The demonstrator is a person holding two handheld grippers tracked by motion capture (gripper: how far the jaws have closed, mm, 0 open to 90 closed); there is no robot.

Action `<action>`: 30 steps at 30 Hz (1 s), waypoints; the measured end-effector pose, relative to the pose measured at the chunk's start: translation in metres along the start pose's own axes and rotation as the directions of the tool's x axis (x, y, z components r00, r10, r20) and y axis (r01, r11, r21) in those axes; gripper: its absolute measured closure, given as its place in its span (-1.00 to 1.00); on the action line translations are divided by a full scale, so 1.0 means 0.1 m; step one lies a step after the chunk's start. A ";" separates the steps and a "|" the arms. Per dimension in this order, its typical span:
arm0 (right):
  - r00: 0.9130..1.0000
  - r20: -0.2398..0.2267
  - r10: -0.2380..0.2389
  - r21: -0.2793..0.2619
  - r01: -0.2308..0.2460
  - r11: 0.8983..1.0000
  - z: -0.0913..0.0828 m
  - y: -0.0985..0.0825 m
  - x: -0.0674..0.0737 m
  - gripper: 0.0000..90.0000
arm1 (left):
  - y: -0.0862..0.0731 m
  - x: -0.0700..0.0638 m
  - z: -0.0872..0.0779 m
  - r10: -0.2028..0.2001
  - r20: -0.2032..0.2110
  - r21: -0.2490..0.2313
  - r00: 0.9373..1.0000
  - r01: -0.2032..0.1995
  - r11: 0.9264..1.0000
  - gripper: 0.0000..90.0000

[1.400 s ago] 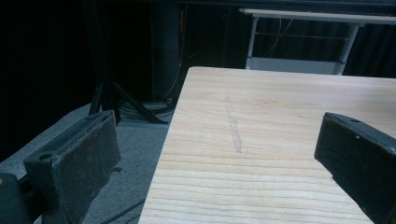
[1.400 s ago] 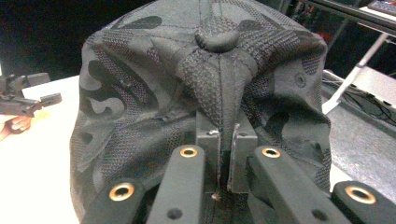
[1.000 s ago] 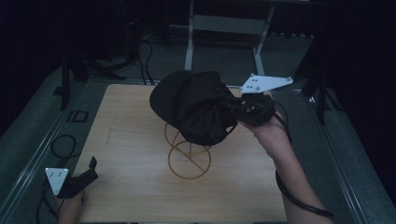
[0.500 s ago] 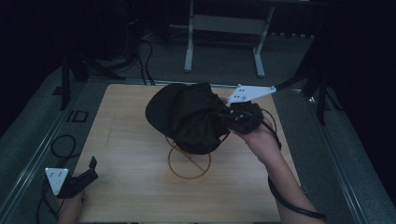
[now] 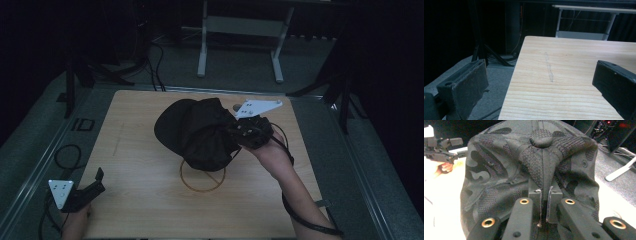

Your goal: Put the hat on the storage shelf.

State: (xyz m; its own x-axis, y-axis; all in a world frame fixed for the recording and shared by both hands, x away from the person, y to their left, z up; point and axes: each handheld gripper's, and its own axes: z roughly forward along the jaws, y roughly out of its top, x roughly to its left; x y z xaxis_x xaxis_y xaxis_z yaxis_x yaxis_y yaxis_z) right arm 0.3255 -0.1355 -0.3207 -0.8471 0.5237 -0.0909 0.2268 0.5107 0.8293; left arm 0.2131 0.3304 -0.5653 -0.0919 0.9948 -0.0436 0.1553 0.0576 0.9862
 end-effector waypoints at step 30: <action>1.000 -0.009 0.022 0.011 -0.022 1.000 0.14 -0.15 0.01 0.46 | 0.00 0.00 0.00 0.001 0.000 -0.002 1.000 -0.001 1.000 -0.99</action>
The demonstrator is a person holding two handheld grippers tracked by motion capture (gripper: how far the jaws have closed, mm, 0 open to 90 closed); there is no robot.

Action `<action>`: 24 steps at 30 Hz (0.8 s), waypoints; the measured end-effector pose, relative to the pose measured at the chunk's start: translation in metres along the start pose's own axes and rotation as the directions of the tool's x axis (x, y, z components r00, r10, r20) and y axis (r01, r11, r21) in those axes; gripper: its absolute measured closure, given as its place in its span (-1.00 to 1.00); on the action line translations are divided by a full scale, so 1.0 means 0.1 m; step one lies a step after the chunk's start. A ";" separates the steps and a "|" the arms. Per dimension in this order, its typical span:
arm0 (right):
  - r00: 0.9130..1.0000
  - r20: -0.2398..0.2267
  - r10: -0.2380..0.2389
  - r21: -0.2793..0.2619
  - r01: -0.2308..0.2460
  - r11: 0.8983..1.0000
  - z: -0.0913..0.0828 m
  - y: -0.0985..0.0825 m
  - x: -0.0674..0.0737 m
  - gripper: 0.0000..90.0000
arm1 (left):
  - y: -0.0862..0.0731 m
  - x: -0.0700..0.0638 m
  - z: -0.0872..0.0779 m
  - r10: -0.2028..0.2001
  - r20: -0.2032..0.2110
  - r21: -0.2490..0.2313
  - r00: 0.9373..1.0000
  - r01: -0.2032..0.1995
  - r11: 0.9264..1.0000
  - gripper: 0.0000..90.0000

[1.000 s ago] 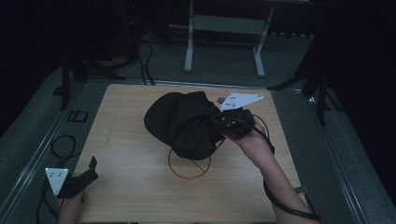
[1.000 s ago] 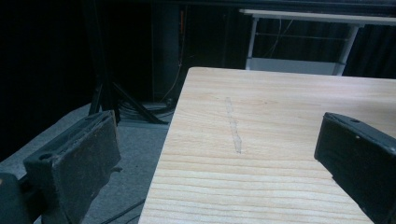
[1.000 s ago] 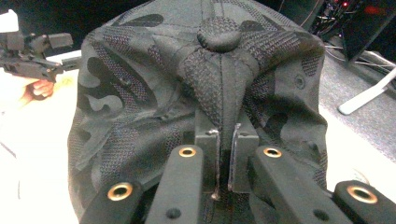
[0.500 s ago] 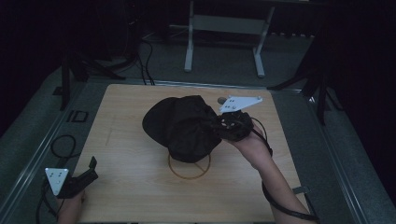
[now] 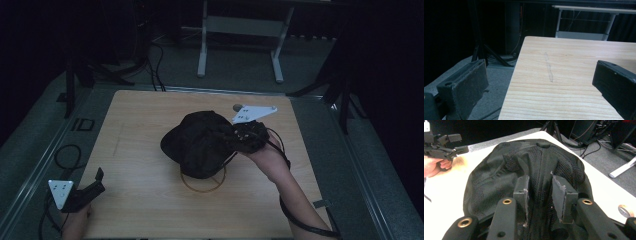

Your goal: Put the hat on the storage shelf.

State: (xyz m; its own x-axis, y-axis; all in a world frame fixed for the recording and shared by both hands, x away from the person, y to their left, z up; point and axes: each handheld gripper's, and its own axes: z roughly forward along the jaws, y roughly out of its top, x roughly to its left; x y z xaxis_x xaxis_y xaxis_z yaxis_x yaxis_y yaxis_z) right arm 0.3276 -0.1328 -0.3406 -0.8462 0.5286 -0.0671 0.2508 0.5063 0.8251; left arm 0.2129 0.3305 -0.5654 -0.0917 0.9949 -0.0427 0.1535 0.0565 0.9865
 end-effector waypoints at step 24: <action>0.998 0.041 0.045 -0.027 -0.043 0.999 -0.24 -0.19 -0.22 0.08 | 0.00 0.00 0.00 0.001 0.000 0.001 1.000 -0.001 1.000 -0.99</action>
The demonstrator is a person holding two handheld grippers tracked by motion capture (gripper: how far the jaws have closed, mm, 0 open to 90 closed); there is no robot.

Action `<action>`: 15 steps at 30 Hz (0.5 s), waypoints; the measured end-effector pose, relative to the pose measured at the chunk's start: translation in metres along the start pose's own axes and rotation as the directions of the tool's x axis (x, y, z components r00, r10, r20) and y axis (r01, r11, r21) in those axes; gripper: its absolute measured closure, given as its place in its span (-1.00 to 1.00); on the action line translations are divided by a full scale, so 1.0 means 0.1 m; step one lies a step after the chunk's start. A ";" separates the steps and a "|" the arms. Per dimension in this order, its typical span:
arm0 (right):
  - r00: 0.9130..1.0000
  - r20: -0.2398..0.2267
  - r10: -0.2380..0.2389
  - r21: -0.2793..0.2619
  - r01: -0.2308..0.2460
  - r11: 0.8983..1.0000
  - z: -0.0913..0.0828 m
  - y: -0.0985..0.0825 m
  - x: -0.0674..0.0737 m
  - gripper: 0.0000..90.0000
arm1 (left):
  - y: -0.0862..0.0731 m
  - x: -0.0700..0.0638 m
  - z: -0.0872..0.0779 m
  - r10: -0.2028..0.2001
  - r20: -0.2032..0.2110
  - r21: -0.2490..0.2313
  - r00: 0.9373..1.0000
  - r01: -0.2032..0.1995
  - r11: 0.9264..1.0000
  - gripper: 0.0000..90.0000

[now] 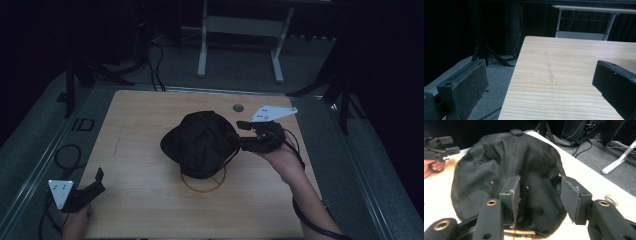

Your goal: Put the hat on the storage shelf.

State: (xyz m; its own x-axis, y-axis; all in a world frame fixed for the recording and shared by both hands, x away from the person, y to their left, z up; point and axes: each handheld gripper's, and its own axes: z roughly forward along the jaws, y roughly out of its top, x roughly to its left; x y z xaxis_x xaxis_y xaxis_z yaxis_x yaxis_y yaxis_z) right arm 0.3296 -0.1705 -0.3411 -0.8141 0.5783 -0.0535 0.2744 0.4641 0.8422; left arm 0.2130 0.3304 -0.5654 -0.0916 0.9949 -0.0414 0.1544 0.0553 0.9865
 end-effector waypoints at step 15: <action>0.995 0.070 0.067 0.011 -0.068 0.998 -0.11 -0.40 -0.33 -0.31 | 0.00 0.00 0.00 -0.001 0.001 0.001 1.000 0.001 1.000 -0.99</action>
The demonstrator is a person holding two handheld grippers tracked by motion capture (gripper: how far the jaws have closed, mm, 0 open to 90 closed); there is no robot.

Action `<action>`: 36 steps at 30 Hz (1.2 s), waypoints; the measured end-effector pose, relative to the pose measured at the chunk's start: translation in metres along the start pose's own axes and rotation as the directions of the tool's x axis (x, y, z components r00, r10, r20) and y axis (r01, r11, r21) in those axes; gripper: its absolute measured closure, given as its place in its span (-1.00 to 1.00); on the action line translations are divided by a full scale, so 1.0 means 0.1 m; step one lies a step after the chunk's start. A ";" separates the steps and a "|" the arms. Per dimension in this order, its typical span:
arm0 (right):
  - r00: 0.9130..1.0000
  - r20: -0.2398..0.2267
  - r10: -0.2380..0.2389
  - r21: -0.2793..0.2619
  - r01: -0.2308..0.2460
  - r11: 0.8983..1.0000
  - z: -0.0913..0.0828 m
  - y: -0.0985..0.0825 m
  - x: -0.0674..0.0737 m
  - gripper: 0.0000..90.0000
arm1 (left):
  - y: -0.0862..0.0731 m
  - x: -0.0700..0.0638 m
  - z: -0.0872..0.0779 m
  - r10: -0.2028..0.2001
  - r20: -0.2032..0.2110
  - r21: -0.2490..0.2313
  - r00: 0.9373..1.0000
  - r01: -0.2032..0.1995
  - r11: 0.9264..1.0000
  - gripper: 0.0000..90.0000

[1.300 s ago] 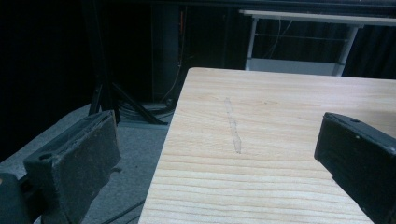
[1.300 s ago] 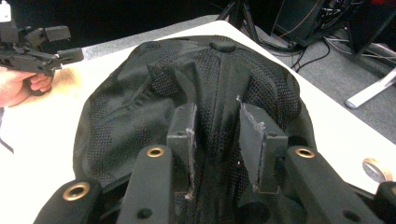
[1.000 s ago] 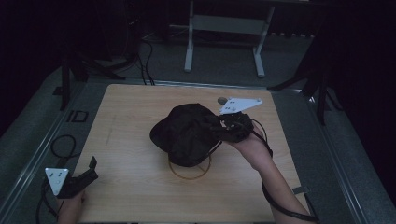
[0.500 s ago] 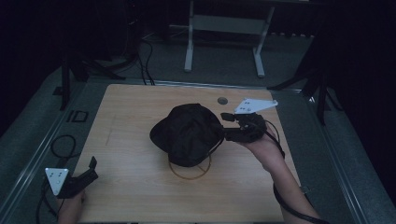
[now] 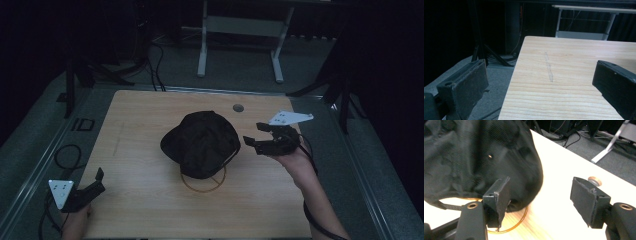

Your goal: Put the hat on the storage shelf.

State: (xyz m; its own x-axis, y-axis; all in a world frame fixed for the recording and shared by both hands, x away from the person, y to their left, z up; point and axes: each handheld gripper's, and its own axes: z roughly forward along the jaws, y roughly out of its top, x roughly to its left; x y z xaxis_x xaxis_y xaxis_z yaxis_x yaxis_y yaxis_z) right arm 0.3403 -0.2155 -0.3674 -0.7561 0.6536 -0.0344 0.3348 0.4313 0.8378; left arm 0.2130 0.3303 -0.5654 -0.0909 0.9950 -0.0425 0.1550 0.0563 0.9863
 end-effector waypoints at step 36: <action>0.934 0.242 0.264 -0.046 -0.261 0.964 0.05 -1.77 -0.78 -0.71 | 0.00 0.00 0.00 0.005 -0.002 0.004 1.000 -0.005 1.000 -0.99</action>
State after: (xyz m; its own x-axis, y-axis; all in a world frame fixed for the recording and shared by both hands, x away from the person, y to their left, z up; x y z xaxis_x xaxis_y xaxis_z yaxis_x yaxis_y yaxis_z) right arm 0.3428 -0.3393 -0.5158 -0.4817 0.8745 0.0572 0.4944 0.2172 0.8417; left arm 0.2133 0.3301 -0.5652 -0.0924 0.9950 -0.0376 0.1598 0.0520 0.9858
